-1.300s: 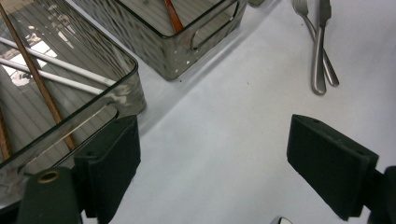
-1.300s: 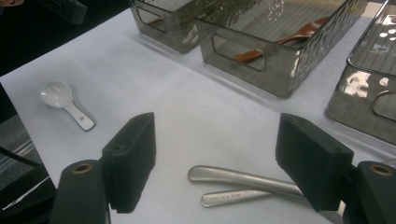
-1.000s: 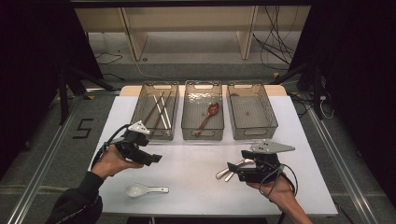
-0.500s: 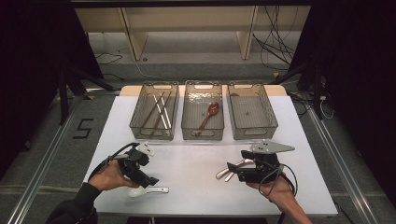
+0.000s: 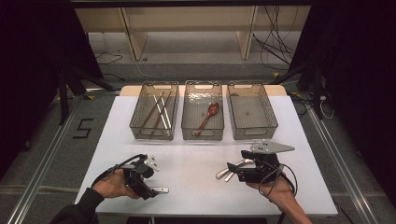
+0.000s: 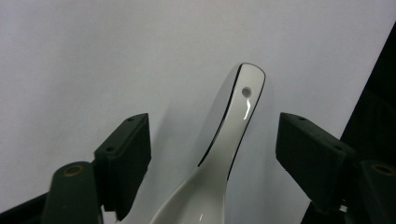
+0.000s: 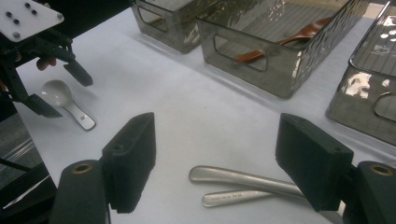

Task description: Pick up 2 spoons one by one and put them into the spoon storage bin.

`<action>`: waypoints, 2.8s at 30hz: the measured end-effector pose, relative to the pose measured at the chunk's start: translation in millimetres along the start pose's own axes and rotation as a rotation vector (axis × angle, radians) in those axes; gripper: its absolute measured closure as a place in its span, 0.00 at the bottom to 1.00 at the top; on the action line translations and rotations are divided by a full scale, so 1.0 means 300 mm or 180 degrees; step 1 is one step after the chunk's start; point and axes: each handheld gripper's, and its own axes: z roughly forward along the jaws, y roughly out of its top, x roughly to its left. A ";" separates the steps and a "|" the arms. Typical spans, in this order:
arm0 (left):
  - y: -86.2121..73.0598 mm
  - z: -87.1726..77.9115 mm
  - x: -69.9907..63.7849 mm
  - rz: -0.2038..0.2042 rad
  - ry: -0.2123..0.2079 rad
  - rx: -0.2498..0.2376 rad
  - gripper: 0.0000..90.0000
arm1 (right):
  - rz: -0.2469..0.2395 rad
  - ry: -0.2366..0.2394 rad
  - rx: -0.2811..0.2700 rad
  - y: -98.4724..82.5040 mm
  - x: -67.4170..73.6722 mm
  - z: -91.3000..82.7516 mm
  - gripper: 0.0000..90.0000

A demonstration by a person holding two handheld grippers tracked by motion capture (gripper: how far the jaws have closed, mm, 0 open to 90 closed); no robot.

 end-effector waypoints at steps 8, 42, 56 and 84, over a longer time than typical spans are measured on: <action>-0.003 0.016 -0.011 0.0151 -0.0001 0.0118 0.47 | 0.0001 -0.0002 0.0003 0.000 -0.001 -0.001 0.33; -0.005 0.027 0.029 -0.0133 0.0026 0.0098 0.82 | -0.0007 -0.0002 0.0002 0.001 -0.003 0.001 0.33; -0.021 -0.021 0.081 -0.0551 0.0103 -0.0260 0.84 | -0.0002 -0.0002 0.0010 0.000 -0.003 0.002 0.33; -0.027 -0.088 0.114 -0.0841 0.0331 -0.0591 0.95 | 0.0019 -0.0008 0.0007 0.000 -0.008 0.000 0.33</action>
